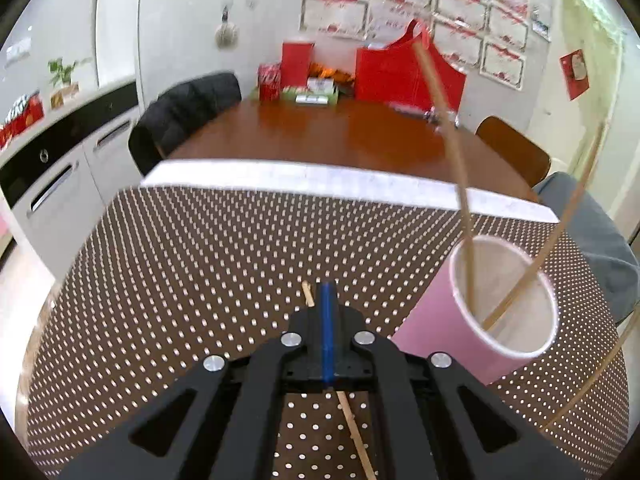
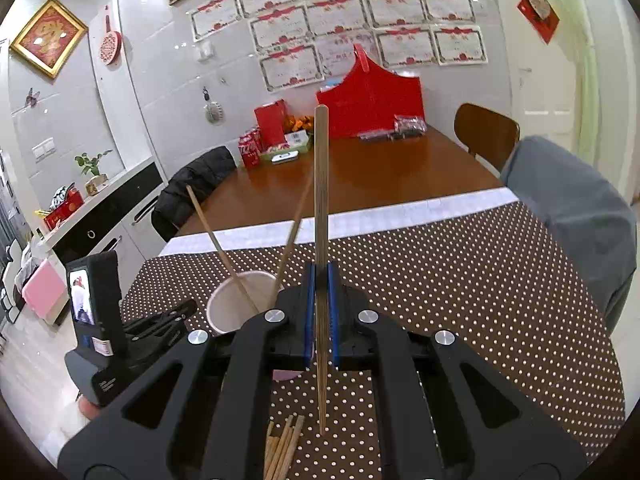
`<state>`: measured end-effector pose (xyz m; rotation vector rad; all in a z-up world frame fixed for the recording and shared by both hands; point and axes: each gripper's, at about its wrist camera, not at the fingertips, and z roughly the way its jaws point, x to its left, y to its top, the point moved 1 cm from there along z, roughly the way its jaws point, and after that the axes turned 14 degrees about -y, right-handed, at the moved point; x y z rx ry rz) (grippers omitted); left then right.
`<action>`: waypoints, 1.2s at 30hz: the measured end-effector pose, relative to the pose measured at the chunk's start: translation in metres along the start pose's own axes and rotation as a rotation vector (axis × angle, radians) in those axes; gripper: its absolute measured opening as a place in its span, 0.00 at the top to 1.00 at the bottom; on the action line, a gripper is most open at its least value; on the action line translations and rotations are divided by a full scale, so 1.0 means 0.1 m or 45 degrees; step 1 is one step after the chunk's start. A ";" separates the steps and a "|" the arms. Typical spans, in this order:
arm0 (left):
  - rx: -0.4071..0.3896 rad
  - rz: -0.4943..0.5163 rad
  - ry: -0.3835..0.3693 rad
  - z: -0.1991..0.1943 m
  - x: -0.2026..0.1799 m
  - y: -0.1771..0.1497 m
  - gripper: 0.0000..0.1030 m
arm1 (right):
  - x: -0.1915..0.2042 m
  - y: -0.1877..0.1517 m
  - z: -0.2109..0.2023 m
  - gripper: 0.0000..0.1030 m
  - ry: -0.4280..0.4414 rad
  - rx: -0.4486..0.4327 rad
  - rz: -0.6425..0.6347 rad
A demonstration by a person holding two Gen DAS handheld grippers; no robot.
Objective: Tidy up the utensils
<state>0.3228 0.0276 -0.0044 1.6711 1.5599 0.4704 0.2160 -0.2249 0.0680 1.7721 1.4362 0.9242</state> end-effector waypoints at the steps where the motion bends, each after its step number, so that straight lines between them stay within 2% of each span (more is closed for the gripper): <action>1: -0.003 0.002 -0.017 -0.01 0.01 0.03 0.99 | 0.01 0.01 -0.02 0.94 0.006 -0.005 -0.004; 2: 0.018 0.016 -0.069 0.02 0.01 0.05 0.98 | 0.02 0.00 -0.03 0.94 0.008 -0.009 -0.005; 3: 0.043 0.024 -0.082 0.06 -0.01 0.04 0.98 | 0.02 0.00 -0.05 0.94 0.012 -0.013 -0.008; 4: 0.078 0.027 -0.055 0.13 -0.01 0.03 0.94 | 0.03 -0.01 -0.06 0.94 0.015 -0.015 -0.010; 5: 0.126 0.021 0.000 0.22 0.02 0.02 0.74 | 0.03 -0.02 -0.07 0.94 0.019 -0.015 -0.006; 6: 0.155 0.010 0.022 0.28 0.04 0.01 0.62 | 0.03 -0.03 -0.08 0.94 0.025 -0.011 -0.010; 7: 0.176 -0.007 0.028 0.33 0.08 0.01 0.55 | 0.04 -0.03 -0.07 0.94 0.029 -0.007 -0.015; 9: 0.208 -0.046 0.034 0.42 0.15 -0.03 0.55 | 0.05 -0.04 -0.07 0.94 0.033 -0.001 -0.023; 13: 0.333 -0.091 0.155 0.71 0.28 -0.11 0.54 | 0.05 -0.05 -0.05 0.94 0.038 0.004 -0.027; 14: 0.312 -0.103 0.121 0.73 0.29 -0.11 0.55 | 0.05 -0.05 -0.03 0.94 0.041 0.009 -0.028; 16: 0.286 -0.094 0.130 0.77 0.29 -0.11 0.57 | 0.04 -0.06 -0.01 0.94 0.041 0.017 -0.028; 17: 0.280 -0.079 0.116 0.79 0.27 -0.11 0.82 | 0.03 -0.06 0.01 0.94 0.037 0.024 -0.026; 18: 0.285 -0.069 0.064 0.80 0.25 -0.11 0.94 | 0.03 -0.07 0.03 0.94 0.035 0.028 -0.025; 22: 0.287 -0.058 0.096 0.78 0.25 -0.08 0.99 | 0.01 -0.07 0.08 0.94 0.022 0.048 -0.019; 25: 0.259 -0.089 0.048 0.61 0.30 -0.12 0.99 | 0.02 -0.07 0.06 0.94 0.020 0.042 -0.020; 28: 0.227 -0.081 0.058 0.50 0.30 -0.11 0.99 | 0.03 -0.05 0.05 0.94 0.023 0.035 -0.023; 33: 0.260 -0.131 -0.021 0.49 0.34 -0.10 0.98 | 0.07 -0.06 0.01 0.94 0.042 0.025 -0.038; 34: 0.276 -0.144 -0.031 0.49 0.34 -0.12 0.94 | 0.07 -0.07 0.01 0.94 0.044 0.030 -0.038; 35: 0.300 -0.157 -0.038 0.52 0.35 -0.13 0.74 | 0.07 -0.07 0.02 0.94 0.047 0.035 -0.039; 36: 0.328 -0.163 -0.030 0.56 0.36 -0.14 0.62 | 0.07 -0.07 0.03 0.94 0.048 0.041 -0.043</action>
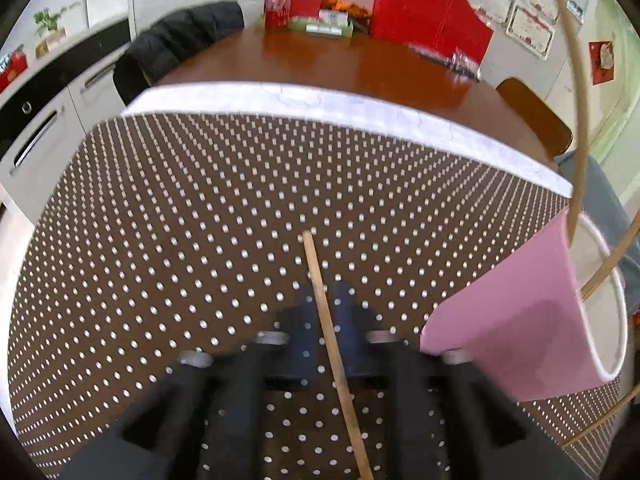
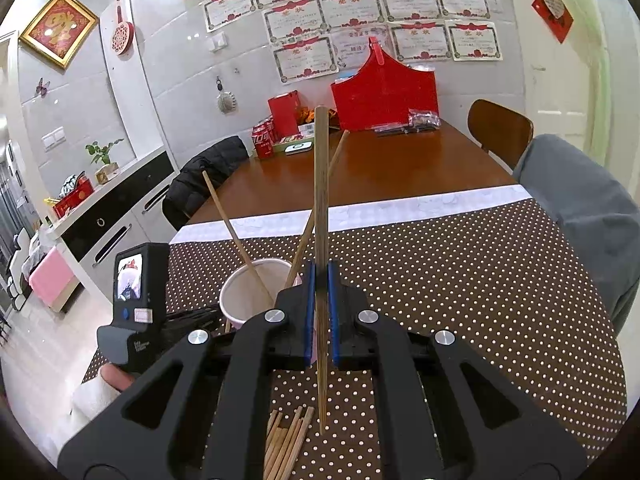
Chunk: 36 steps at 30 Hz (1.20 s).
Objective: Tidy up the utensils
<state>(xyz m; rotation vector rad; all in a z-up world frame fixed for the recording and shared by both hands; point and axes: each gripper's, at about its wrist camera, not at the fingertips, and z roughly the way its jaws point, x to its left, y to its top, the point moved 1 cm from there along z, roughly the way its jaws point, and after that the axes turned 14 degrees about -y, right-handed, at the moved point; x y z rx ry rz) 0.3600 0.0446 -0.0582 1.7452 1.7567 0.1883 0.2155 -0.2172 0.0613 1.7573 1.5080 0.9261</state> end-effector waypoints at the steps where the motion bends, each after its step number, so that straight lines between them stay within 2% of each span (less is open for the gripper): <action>1: 0.007 0.001 0.031 0.03 0.00 0.00 0.54 | 0.00 0.00 0.01 0.94 -0.002 0.004 -0.001; 4: 0.020 0.019 0.138 0.15 0.02 -0.02 0.54 | 0.00 0.00 0.02 0.94 -0.005 0.006 -0.001; 6: -0.025 0.076 0.203 0.19 -0.02 -0.04 0.54 | 0.00 -0.01 0.03 0.94 0.000 0.011 -0.004; 7: -0.036 0.083 0.210 0.20 -0.04 -0.04 0.58 | 0.00 -0.01 0.03 0.94 0.000 0.013 -0.003; 8: -0.055 0.079 0.213 0.20 -0.04 -0.04 0.92 | 0.00 -0.02 0.04 0.94 -0.001 0.015 -0.003; 9: -0.061 0.060 0.231 0.21 -0.03 -0.04 0.93 | 0.00 -0.02 0.04 0.94 -0.001 0.017 -0.006; 14: -0.074 -0.039 0.162 0.13 0.08 -0.06 0.94 | -0.03 -0.02 0.04 0.94 -0.015 0.008 -0.004; 19: -0.172 0.015 0.159 -0.16 0.01 -0.14 0.94 | 0.01 0.02 0.00 0.94 -0.022 -0.015 -0.019; 21: -0.241 0.039 0.138 -0.35 -0.05 -0.19 0.94 | 0.03 0.05 -0.03 0.94 -0.029 -0.041 -0.029; 24: -0.396 0.109 0.119 -0.70 -0.22 -0.23 0.94 | 0.06 0.11 -0.09 0.94 -0.018 -0.068 -0.028; 25: -0.429 0.123 0.111 -0.78 -0.27 -0.17 0.94 | 0.07 0.14 -0.11 0.94 -0.018 -0.081 -0.028; 29: -0.624 0.158 -0.019 -1.22 -0.51 -0.13 0.94 | 0.10 0.25 -0.19 0.94 -0.008 -0.123 -0.020; 32: -0.808 0.175 -0.112 -1.58 -0.64 -0.12 0.94 | 0.13 0.35 -0.27 0.94 -0.001 -0.166 -0.010; 36: -0.954 0.210 -0.184 -1.77 -0.89 0.00 0.94 | 0.18 0.51 -0.40 0.94 0.018 -0.243 0.007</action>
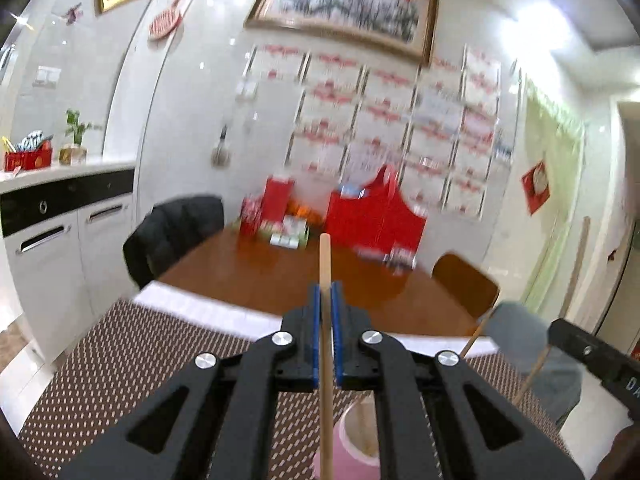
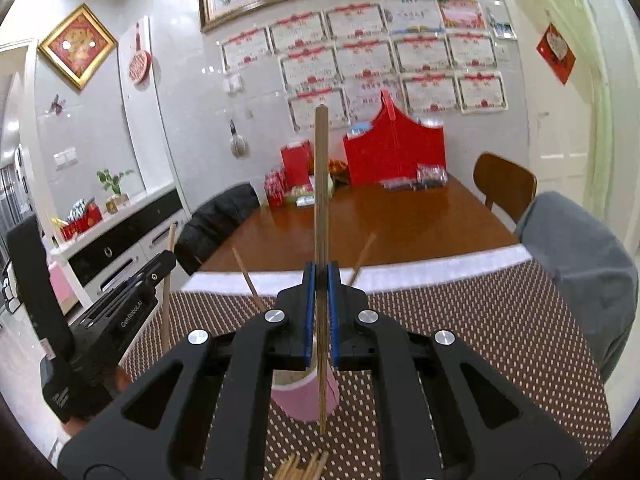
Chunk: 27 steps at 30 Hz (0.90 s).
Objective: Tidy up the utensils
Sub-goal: 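Lower both held chopsticks into the pink cup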
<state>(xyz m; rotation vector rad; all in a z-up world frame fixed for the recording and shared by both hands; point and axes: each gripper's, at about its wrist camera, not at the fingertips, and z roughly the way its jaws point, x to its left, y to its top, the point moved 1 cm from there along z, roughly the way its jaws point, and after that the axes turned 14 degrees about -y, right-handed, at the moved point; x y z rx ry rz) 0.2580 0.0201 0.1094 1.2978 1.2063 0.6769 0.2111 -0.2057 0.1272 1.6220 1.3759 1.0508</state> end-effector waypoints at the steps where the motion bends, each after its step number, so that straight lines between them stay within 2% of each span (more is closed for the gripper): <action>1: -0.027 -0.009 -0.019 0.05 -0.03 0.05 0.94 | 0.01 0.04 -0.02 0.94 0.004 -0.022 0.003; 4: -0.122 -0.048 -0.046 0.08 -0.10 0.17 0.94 | 0.05 0.20 -0.06 0.94 0.012 -0.088 0.032; 6: -0.223 -0.062 0.004 0.07 -0.15 0.21 0.94 | 0.07 0.28 -0.06 0.94 0.008 -0.123 0.045; 8: -0.298 -0.095 0.002 0.11 -0.18 0.25 0.94 | 0.10 0.35 -0.04 0.94 0.002 -0.155 0.053; 14: -0.413 -0.155 0.140 0.26 -0.17 0.17 0.94 | 0.14 0.37 0.11 0.94 -0.028 -0.182 0.075; 19: -0.449 -0.175 0.145 0.38 -0.09 0.05 0.94 | 0.13 0.28 0.32 0.94 -0.031 -0.144 0.090; 24: -0.392 -0.148 0.143 0.52 -0.02 -0.08 0.94 | 0.17 0.15 0.51 0.94 -0.028 -0.074 0.063; 27: -0.403 -0.148 0.152 0.51 0.03 -0.19 0.94 | 0.21 0.07 0.58 0.94 -0.013 -0.035 0.032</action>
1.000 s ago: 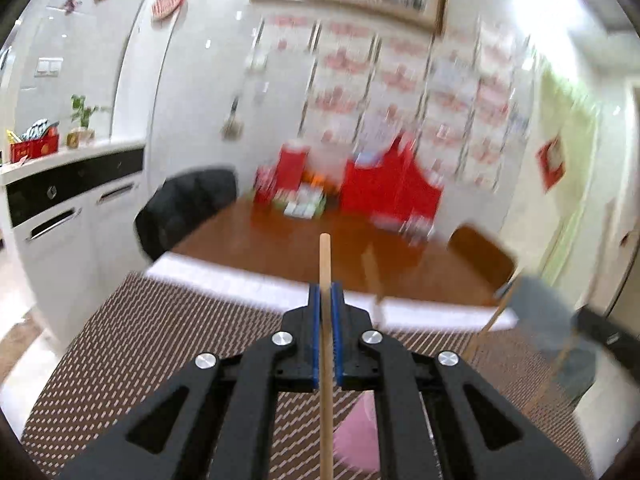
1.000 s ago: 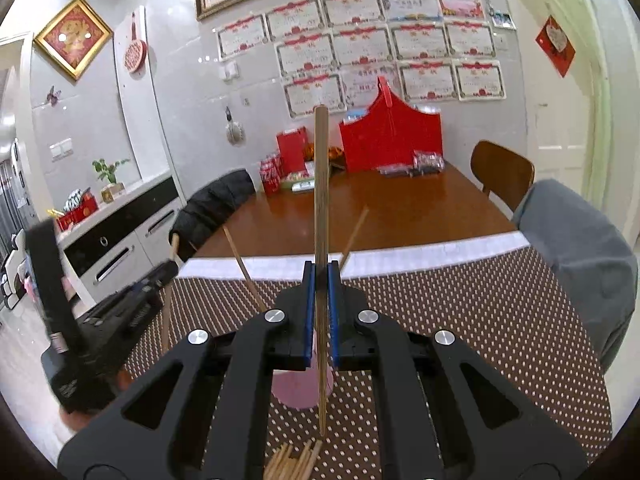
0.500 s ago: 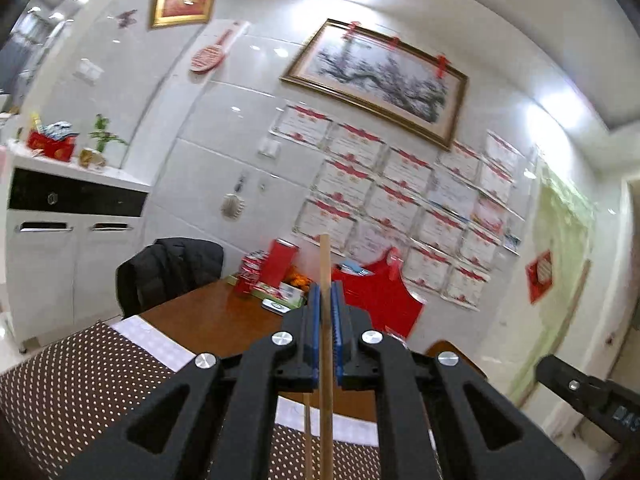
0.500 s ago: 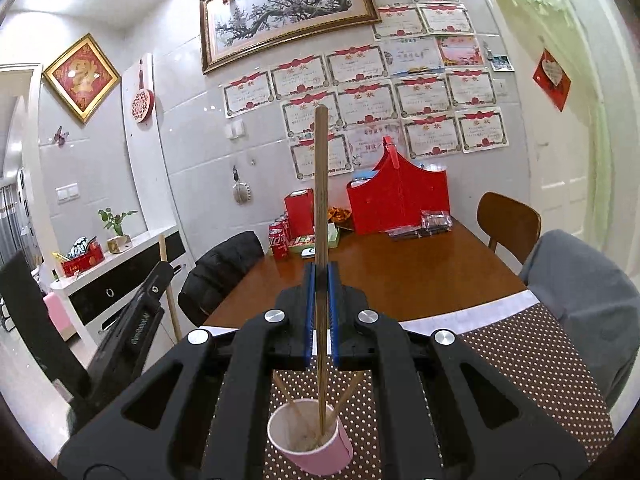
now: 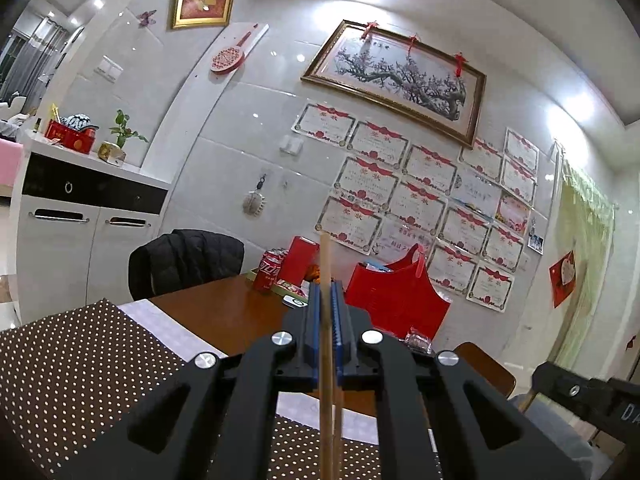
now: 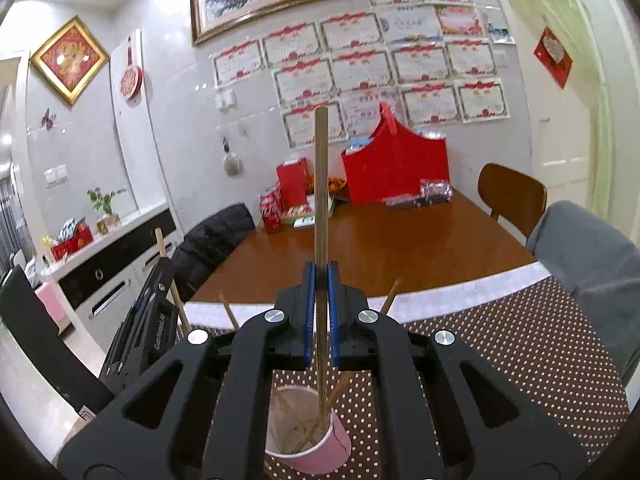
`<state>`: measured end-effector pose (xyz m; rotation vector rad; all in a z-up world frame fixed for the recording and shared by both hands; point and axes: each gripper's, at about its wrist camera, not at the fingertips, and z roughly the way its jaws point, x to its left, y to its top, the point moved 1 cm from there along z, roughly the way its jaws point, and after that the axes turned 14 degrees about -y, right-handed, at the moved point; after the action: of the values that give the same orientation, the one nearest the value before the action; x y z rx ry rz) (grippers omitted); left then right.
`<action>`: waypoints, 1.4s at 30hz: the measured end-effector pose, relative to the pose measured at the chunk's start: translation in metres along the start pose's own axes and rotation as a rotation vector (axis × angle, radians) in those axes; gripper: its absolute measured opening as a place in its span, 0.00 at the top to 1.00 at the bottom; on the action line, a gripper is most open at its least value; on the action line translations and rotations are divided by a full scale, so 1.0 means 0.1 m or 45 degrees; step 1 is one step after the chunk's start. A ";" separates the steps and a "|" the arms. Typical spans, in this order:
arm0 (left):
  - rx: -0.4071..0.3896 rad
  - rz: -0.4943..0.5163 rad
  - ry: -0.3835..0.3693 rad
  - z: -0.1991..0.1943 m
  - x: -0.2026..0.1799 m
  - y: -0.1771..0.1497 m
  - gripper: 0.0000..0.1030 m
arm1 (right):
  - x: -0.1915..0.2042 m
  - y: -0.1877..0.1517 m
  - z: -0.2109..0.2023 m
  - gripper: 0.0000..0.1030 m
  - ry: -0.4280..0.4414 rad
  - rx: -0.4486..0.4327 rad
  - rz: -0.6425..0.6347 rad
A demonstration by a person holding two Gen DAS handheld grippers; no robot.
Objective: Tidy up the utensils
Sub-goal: 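Lower both held chopsticks into the pink cup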
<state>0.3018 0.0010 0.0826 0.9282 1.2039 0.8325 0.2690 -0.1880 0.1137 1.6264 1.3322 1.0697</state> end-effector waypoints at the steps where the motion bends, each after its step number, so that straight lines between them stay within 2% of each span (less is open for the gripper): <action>1: 0.005 0.016 0.004 0.00 0.01 -0.03 0.94 | 0.02 -0.04 0.02 0.94 0.007 0.017 -0.011; 5: 0.057 0.074 0.003 0.00 0.04 -0.13 0.94 | 0.04 -0.21 0.12 0.94 0.022 0.105 -0.049; 8: 0.061 0.045 -0.020 0.01 0.06 -0.05 0.94 | 0.02 -0.28 0.17 0.94 0.024 0.152 -0.046; 11: -0.047 0.027 -0.052 -0.07 0.00 0.12 0.94 | 0.00 -0.27 0.17 0.94 0.022 0.149 -0.039; 12: -0.127 0.046 -0.056 -0.11 -0.04 0.18 0.94 | -0.01 -0.26 0.16 0.94 0.022 0.142 -0.036; 14: -0.211 0.080 -0.065 -0.14 -0.10 0.21 0.94 | -0.03 -0.24 0.13 0.94 0.028 0.131 -0.035; 19: -0.237 0.072 -0.071 -0.08 -0.13 0.17 0.94 | -0.05 -0.24 0.11 0.94 0.037 0.125 -0.034; 23: -0.180 0.083 -0.068 -0.04 -0.10 0.09 0.94 | -0.05 -0.28 0.13 0.94 0.034 0.141 -0.043; 27: -0.121 0.155 -0.039 -0.04 -0.07 -0.02 0.94 | -0.05 -0.33 0.18 0.94 0.039 0.171 -0.041; 35: 0.136 0.224 0.011 0.01 0.07 -0.36 0.90 | -0.03 -0.51 0.23 0.94 0.044 0.251 -0.085; 36: 0.167 0.253 0.014 0.00 0.07 -0.40 0.88 | -0.04 -0.52 0.22 0.93 0.043 0.245 -0.092; 38: 0.225 0.296 -0.001 -0.04 0.07 -0.46 0.65 | -0.03 -0.54 0.19 0.93 0.061 0.242 -0.124; 42: 0.269 0.344 -0.007 -0.18 0.07 -0.53 0.60 | -0.05 -0.60 0.13 0.91 0.037 0.241 -0.150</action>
<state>0.2876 -0.0114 0.0294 1.2855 1.1930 0.9270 0.2598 -0.1836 0.0531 1.6494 1.5681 0.9235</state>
